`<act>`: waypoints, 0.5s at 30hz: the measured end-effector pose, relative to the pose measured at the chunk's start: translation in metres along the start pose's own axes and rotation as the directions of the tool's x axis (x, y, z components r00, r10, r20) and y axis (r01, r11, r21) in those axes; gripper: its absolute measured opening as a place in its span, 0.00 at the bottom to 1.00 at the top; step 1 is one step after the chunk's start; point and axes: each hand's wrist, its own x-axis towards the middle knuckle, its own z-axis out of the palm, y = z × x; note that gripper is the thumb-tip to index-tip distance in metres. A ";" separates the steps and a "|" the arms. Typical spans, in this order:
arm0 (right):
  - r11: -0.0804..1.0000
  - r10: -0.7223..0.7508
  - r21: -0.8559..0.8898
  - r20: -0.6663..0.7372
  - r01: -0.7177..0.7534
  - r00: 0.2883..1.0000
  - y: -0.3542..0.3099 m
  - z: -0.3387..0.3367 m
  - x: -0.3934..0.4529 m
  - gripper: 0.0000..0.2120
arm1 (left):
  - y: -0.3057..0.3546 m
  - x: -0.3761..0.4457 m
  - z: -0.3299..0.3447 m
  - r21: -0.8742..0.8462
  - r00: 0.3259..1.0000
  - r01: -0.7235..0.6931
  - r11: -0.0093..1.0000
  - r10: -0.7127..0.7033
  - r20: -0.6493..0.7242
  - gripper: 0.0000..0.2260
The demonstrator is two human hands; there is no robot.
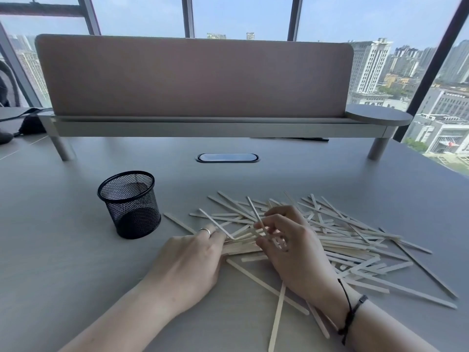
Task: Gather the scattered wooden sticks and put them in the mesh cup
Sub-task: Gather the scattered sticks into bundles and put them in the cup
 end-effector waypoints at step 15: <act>0.994 0.068 0.093 -0.055 -0.063 0.996 -0.002 -0.005 0.003 0.22 | -0.012 -0.001 -0.020 -0.113 0.983 0.185 0.976 -0.185 0.013 0.08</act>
